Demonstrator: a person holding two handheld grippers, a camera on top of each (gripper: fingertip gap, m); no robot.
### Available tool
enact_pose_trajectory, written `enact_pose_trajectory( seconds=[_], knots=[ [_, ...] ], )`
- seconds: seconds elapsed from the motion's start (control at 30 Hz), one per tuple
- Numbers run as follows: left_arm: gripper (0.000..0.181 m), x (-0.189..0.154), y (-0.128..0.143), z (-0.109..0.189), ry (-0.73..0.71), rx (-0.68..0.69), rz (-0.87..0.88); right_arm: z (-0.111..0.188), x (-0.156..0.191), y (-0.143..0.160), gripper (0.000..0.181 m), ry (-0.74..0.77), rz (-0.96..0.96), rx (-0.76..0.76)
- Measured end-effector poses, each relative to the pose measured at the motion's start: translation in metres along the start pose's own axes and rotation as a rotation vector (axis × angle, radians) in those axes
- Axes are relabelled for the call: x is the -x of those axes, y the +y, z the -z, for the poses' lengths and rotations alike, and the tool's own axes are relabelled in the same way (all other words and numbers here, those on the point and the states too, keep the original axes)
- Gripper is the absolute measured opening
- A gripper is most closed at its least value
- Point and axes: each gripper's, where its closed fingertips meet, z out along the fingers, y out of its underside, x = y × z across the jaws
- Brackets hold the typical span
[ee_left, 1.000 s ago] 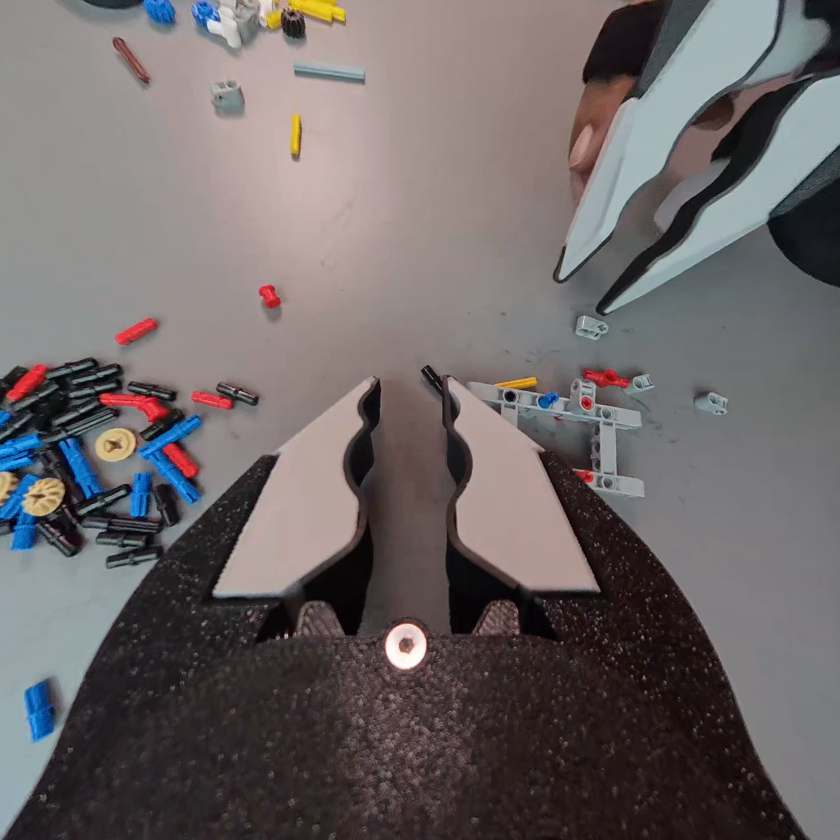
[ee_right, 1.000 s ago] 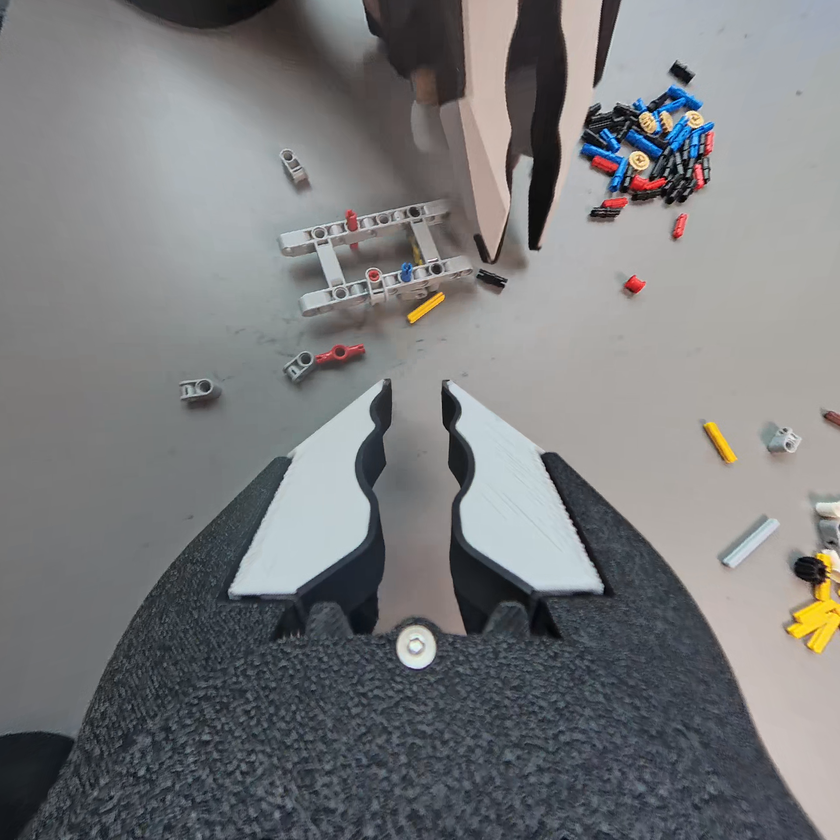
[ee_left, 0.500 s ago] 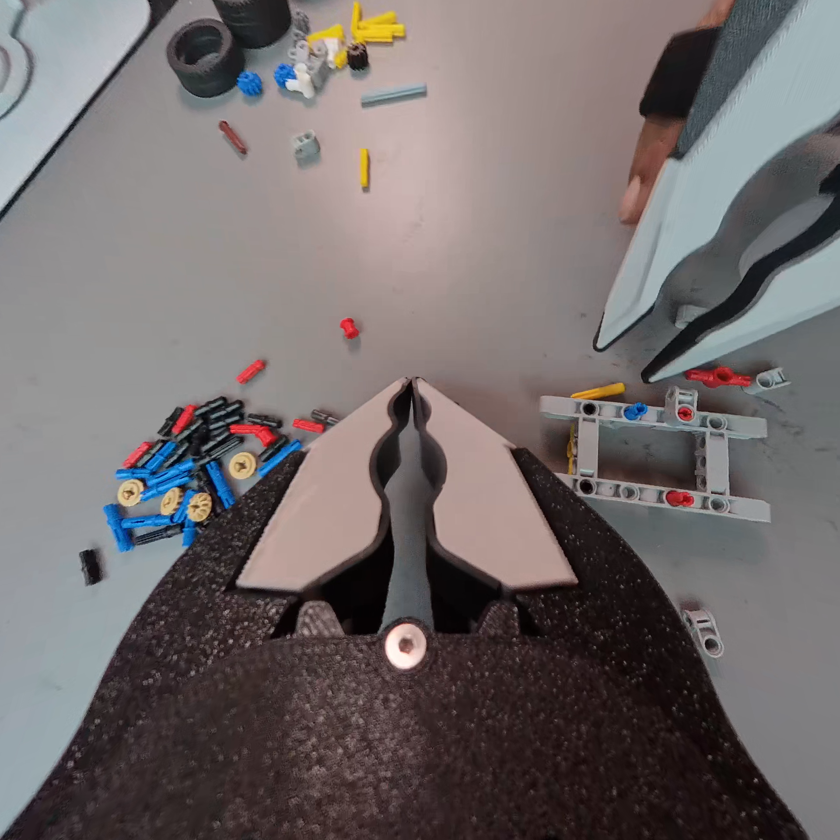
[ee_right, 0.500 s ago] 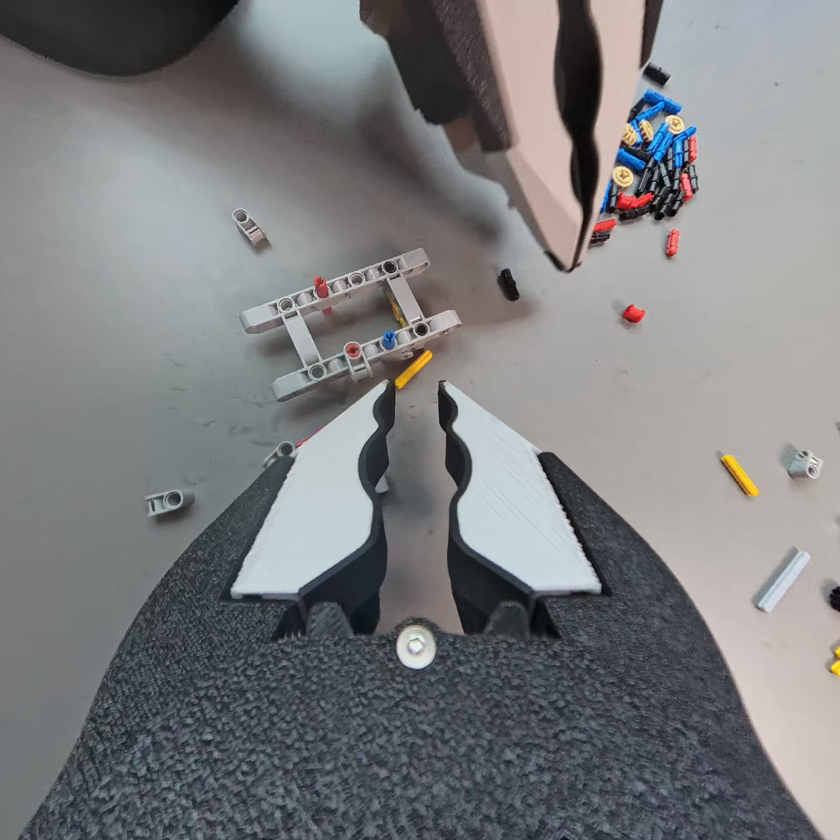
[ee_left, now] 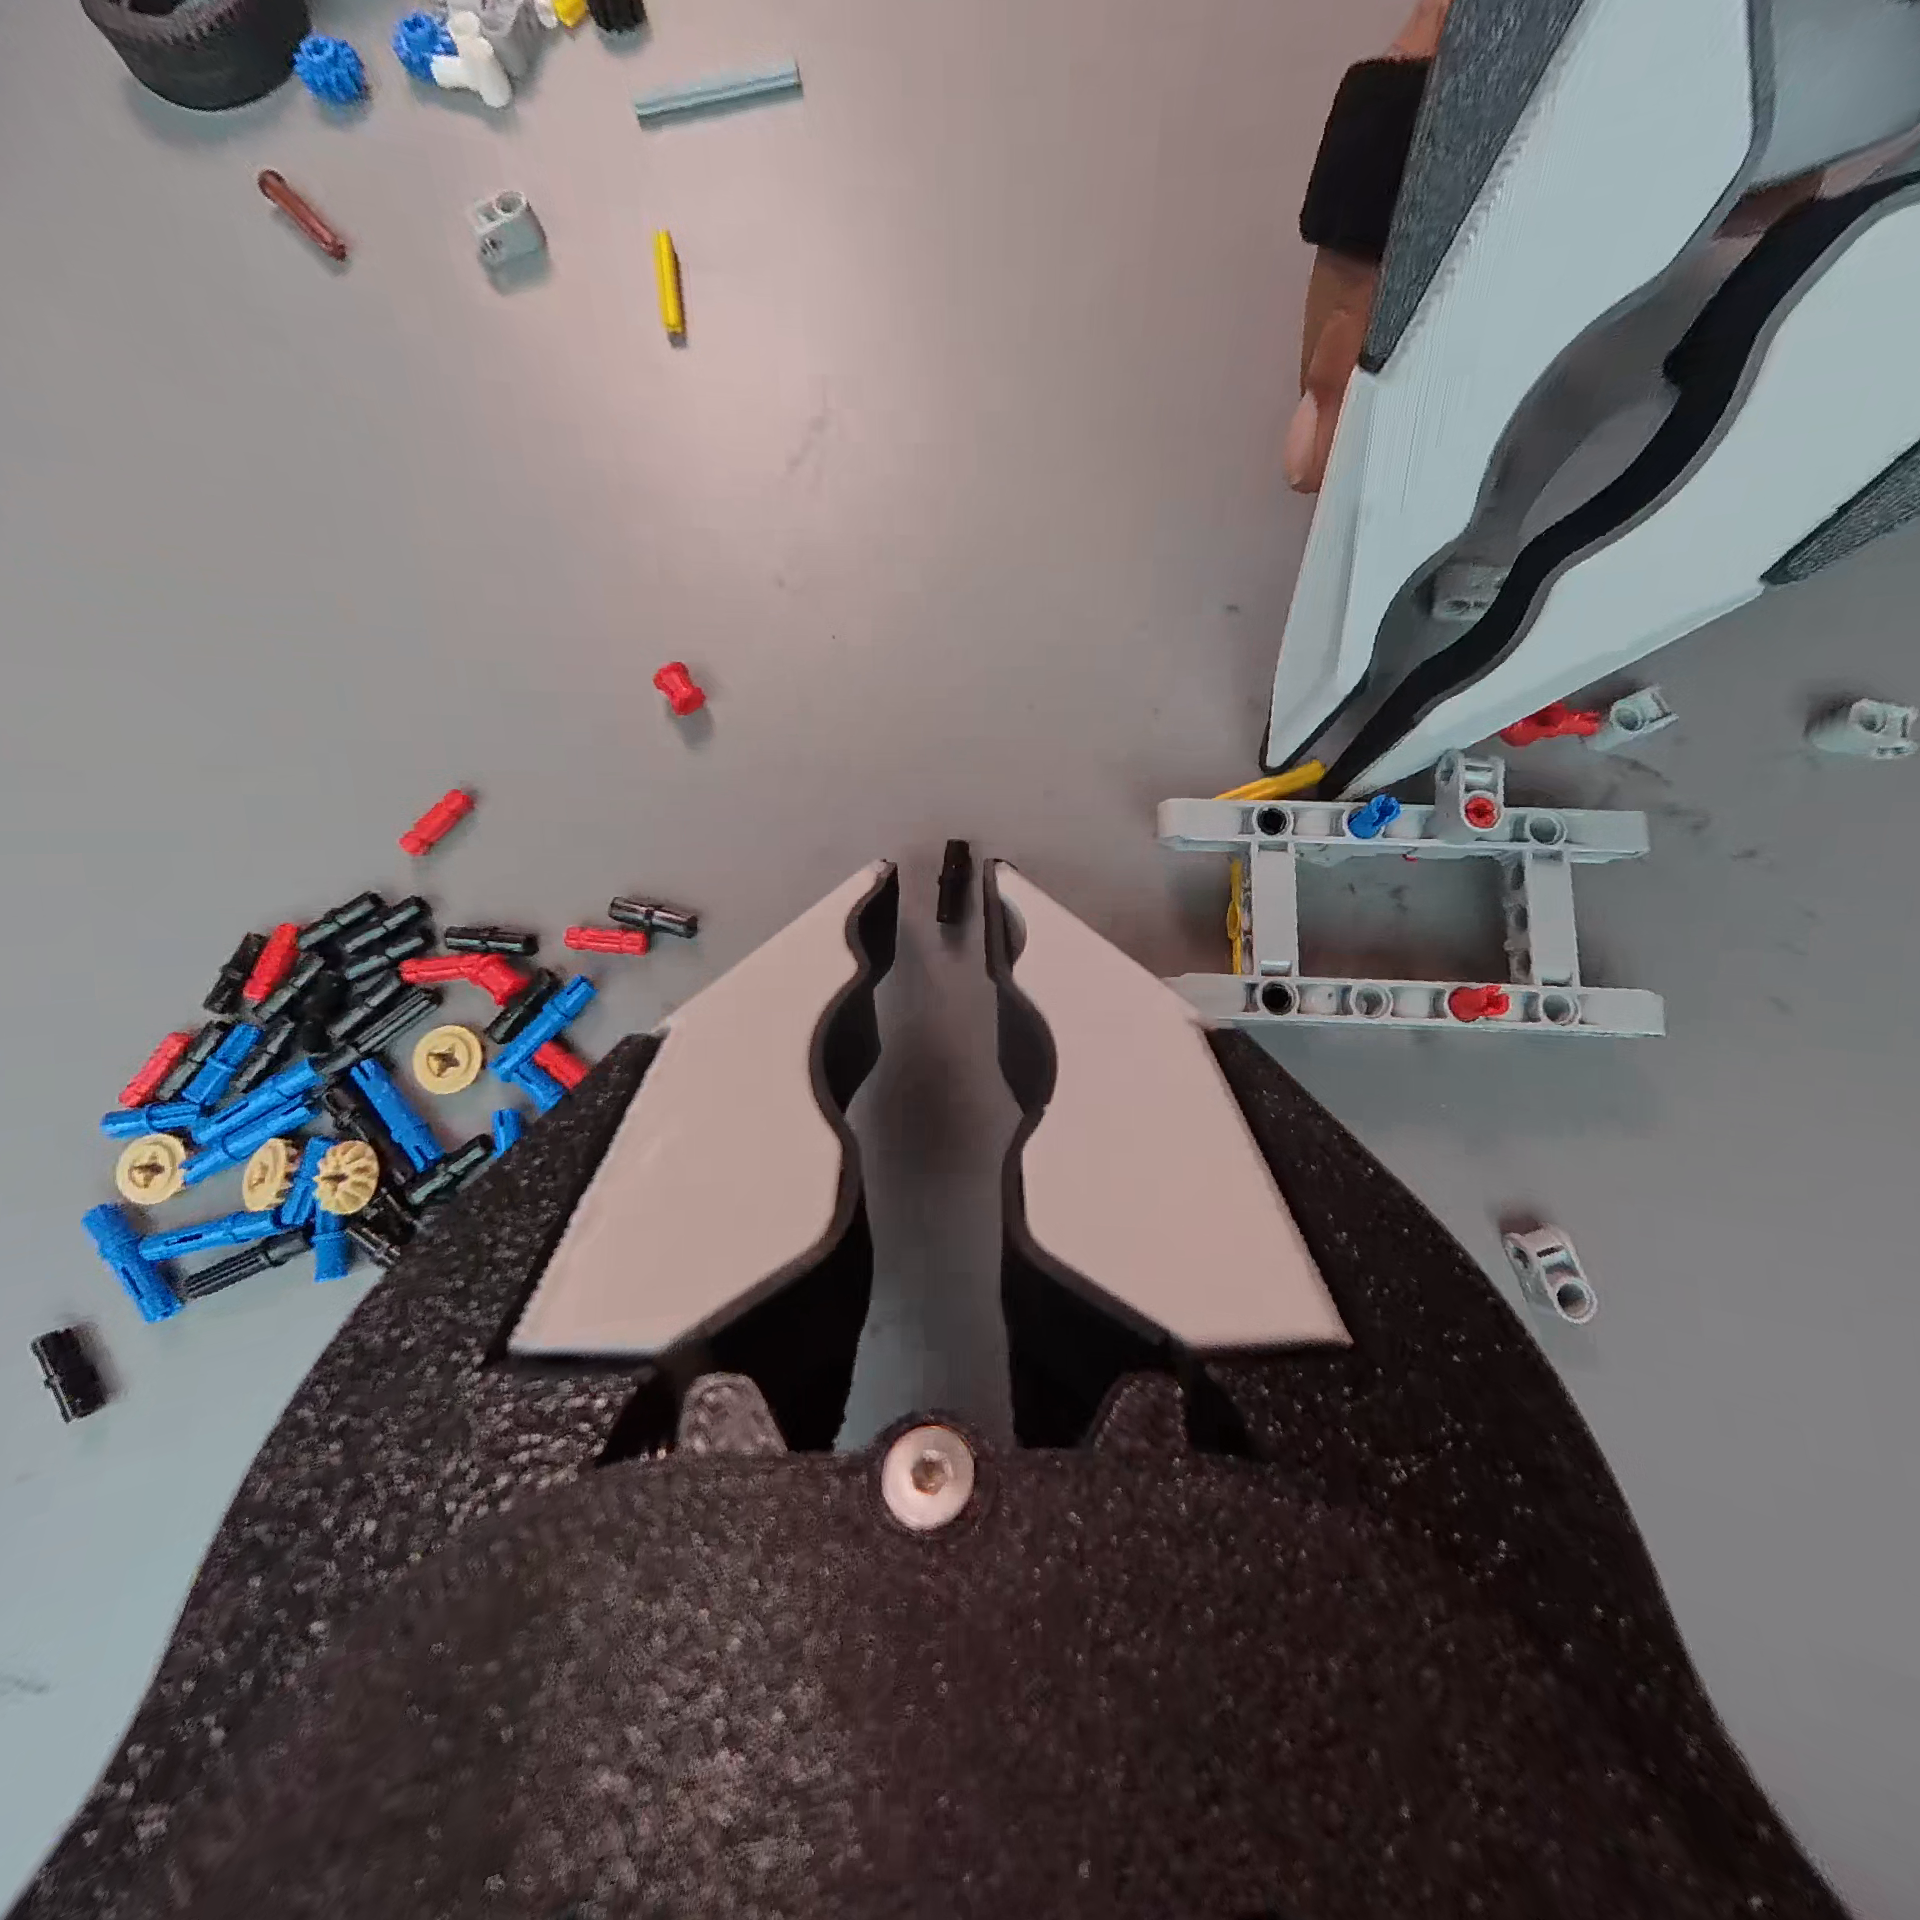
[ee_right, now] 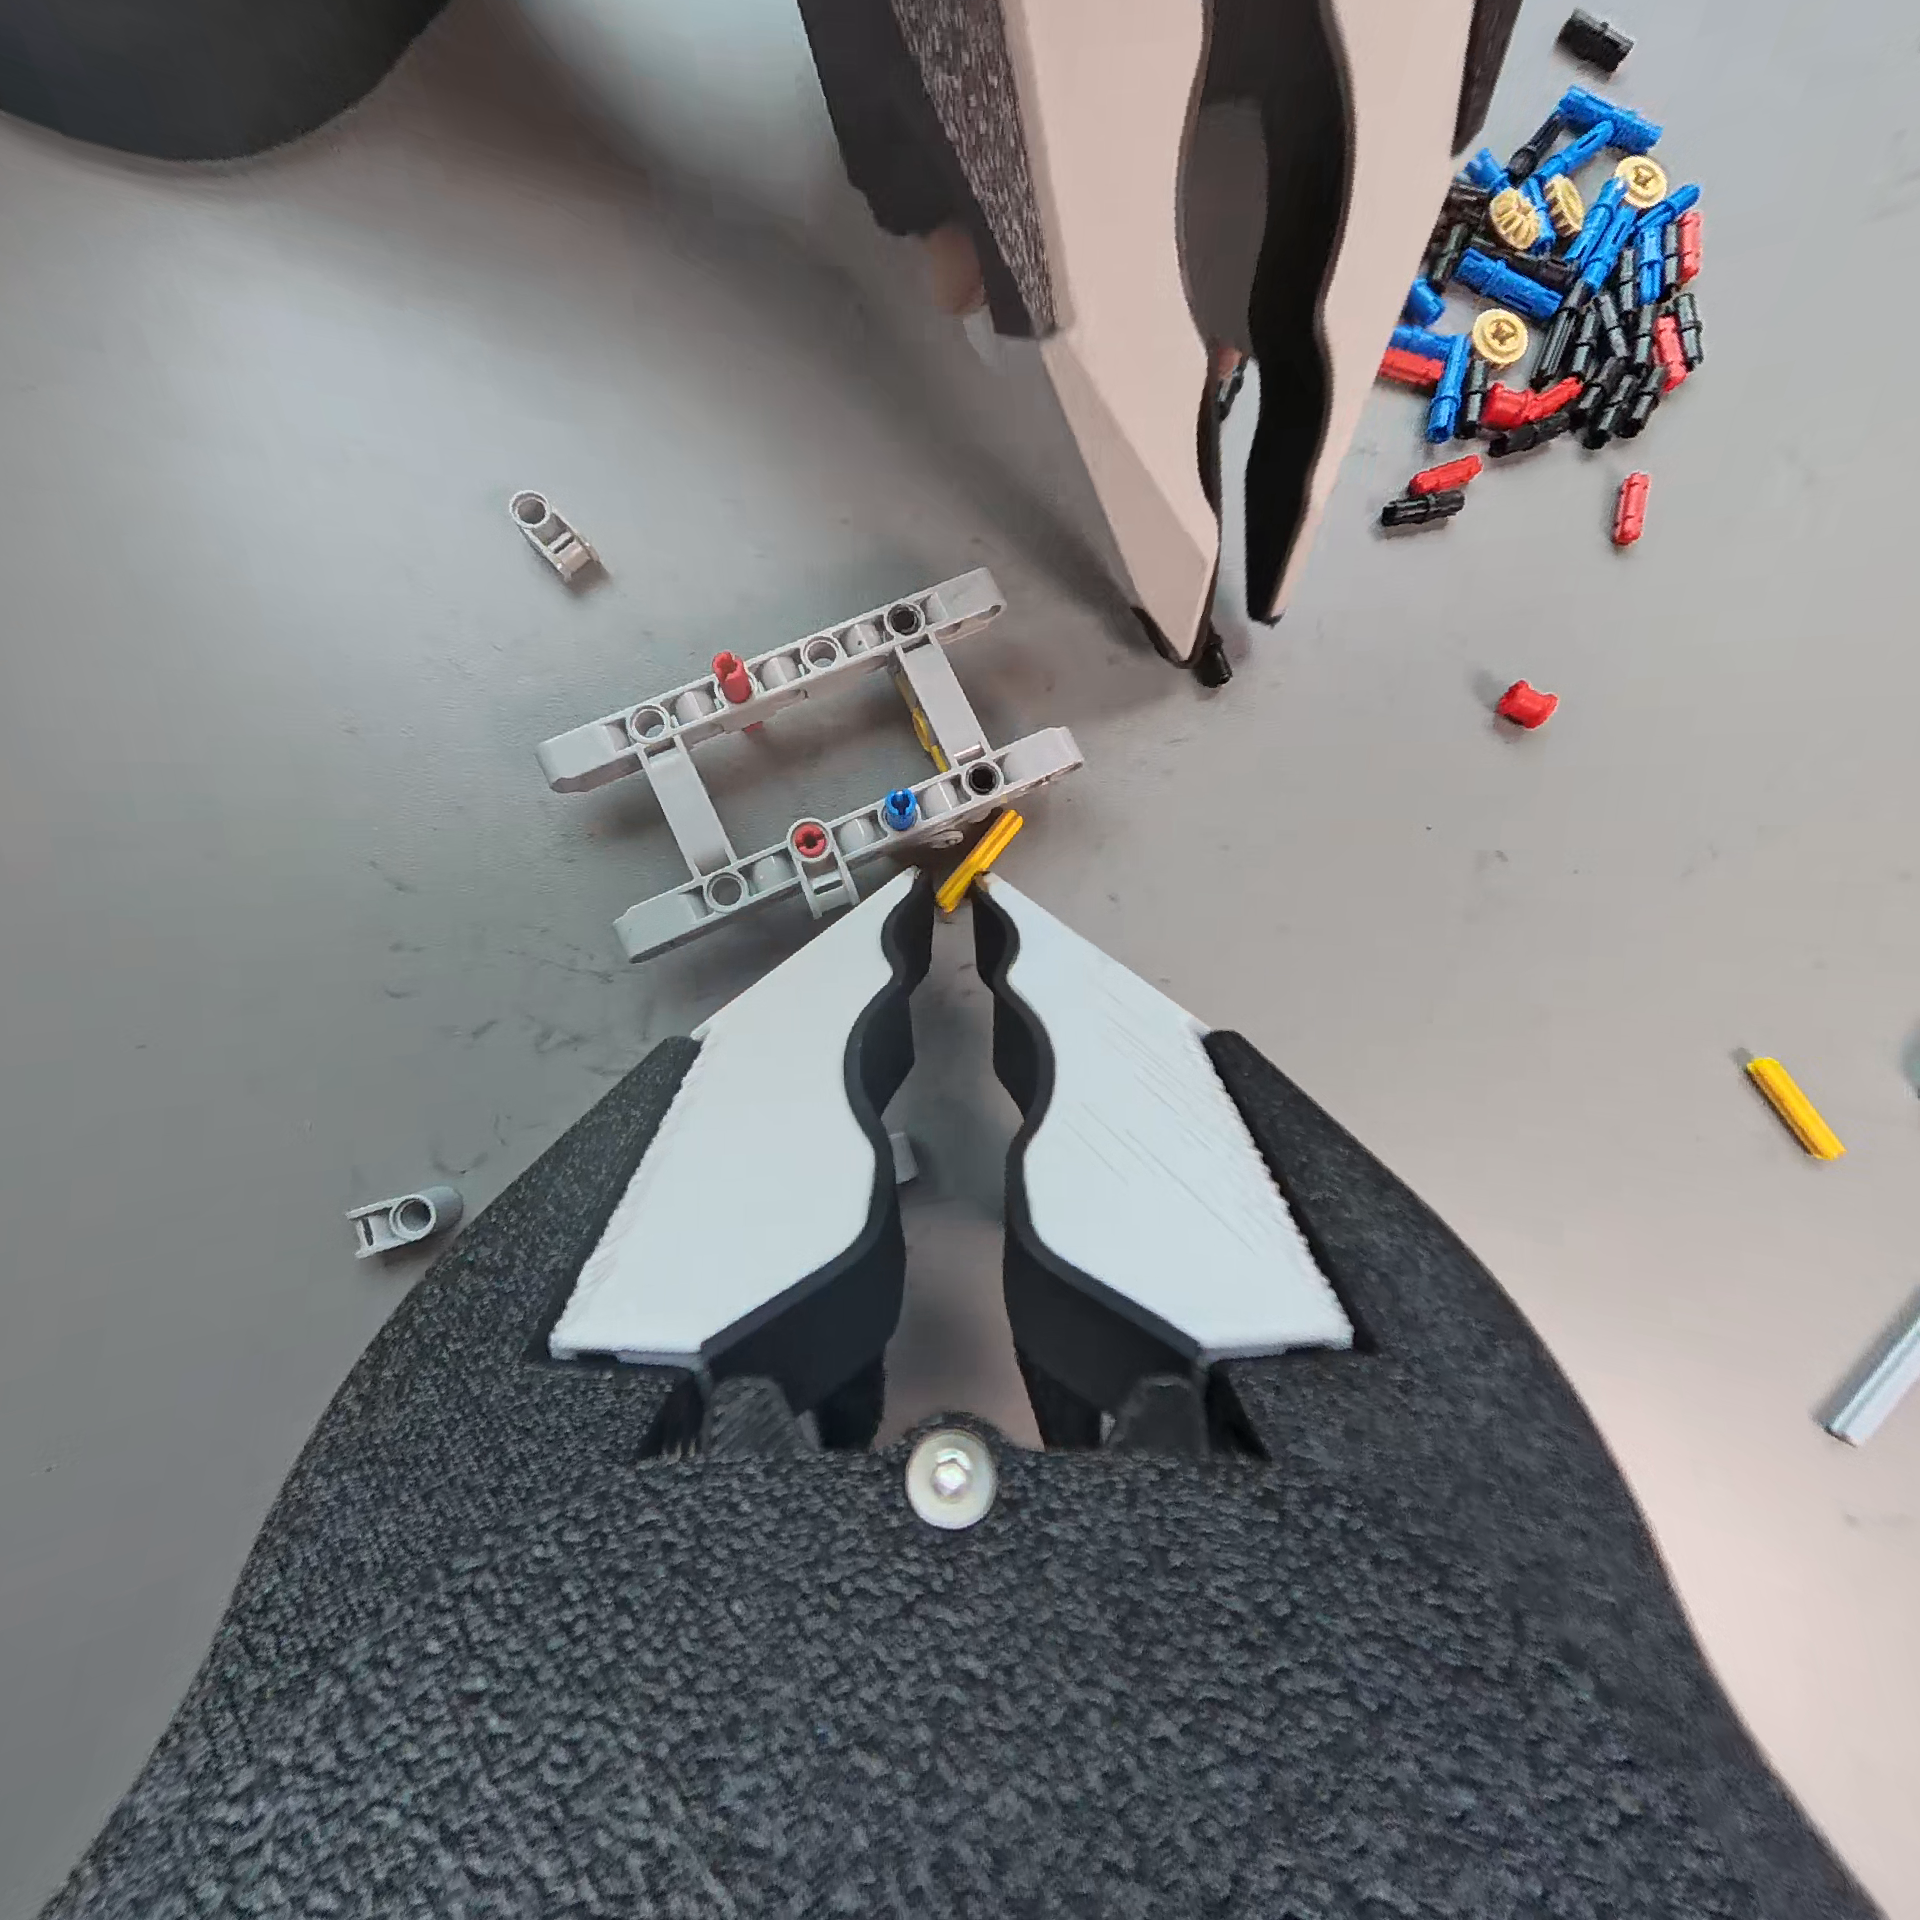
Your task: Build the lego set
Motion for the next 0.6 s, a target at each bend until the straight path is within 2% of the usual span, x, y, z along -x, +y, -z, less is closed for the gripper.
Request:
enact_pose_trajectory(
  seconds=[0.1, 0.2, 0.33, 0.4, 0.43, 0.53, 0.6],
  knots=[
    [0.005, 0.005, 0.002, -0.002, -0.032, 0.022, -0.016, 0.001, 0.0, 0.0, 0.005, 0.002, 0.006, -0.001],
    [0.005, 0.04, -0.004, 0.018, -0.181, -0.036, 0.052, 0.006, -0.009, 0.003, 0.004, 0.022, -0.007, -0.015],
    [0.006, 0.089, 0.027, 0.034, -0.352, 0.026, 0.183, 0.021, -0.031, 0.006, 0.004, 0.061, -0.065, -0.056],
    [0.031, 0.095, 0.029, 0.04, -0.375, -0.006, 0.211, 0.032, -0.053, 0.012, 0.003, 0.141, -0.094, -0.068],
    [0.036, 0.095, 0.025, 0.044, -0.376, -0.035, 0.221, 0.038, -0.069, 0.015, 0.003, 0.196, -0.119, -0.086],
    [0.039, 0.086, 0.007, 0.059, -0.326, -0.127, 0.227, 0.067, -0.13, 0.028, 0.003, 0.434, -0.208, -0.138],
    [0.034, 0.062, -0.005, 0.064, -0.203, -0.176, 0.192, 0.087, -0.173, 0.042, 0.004, 0.615, -0.245, -0.143]
  ],
)
